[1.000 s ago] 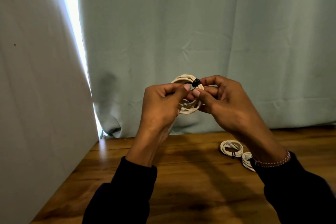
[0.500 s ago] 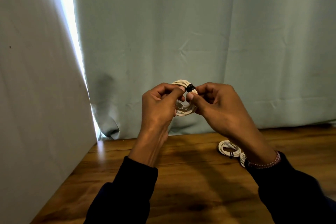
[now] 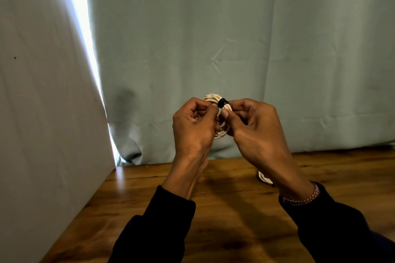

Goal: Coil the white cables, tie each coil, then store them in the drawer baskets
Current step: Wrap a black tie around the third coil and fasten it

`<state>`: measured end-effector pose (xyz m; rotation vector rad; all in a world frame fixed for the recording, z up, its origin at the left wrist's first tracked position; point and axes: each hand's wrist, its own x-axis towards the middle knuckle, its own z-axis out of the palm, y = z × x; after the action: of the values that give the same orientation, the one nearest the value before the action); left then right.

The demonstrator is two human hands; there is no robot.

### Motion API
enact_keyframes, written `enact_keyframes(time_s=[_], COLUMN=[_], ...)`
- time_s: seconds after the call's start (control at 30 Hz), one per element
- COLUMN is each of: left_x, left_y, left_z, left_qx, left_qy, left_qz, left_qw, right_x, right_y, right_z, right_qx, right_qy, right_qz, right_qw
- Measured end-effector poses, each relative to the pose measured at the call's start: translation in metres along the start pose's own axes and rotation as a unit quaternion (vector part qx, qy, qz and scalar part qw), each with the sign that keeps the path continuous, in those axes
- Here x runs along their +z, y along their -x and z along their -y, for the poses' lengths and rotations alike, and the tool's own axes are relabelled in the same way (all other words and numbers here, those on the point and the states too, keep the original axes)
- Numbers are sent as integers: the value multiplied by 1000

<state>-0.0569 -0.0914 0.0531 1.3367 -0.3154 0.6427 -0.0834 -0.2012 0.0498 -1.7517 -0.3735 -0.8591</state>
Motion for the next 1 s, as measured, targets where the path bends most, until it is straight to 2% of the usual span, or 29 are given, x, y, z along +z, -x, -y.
enact_keyframes(time_s=[0.13,0.27,0.37,0.43,0.5,0.57,0.63,0.83,0.93,1.0], left_x=[-4,-11,-22,-31,-39,-45,-48,-41,-42,-42], left_y=[-3,-7,-14,-19,-23,-26,-29,-25,-28,-30], left_z=[0,-4,-7,-11,-17,-23,-26,-20,-15,-13], left_qx=[-26,-64,-88,-115,-167,-223,-252,-234,-226,-209], left_qy=[15,21,-30,-36,13,103,143,111,89,66], left_qz=[27,74,72,69,94,131,156,125,128,140], left_qw=[999,995,993,990,981,960,944,958,962,965], right_x=[-4,-14,-21,-24,-24,-22,-21,-23,-25,-23], right_y=[-6,-13,-17,-19,-20,-21,-22,-21,-20,-18], right_z=[-1,-2,-5,-8,-12,-14,-16,-16,-11,-7], right_qx=[-22,-93,-139,-207,-272,-300,-315,-300,-216,-154], right_qy=[21,93,113,165,211,245,272,286,201,111], right_qz=[8,10,16,25,35,47,59,122,142,99], right_qw=[1000,991,984,964,938,921,907,902,945,977])
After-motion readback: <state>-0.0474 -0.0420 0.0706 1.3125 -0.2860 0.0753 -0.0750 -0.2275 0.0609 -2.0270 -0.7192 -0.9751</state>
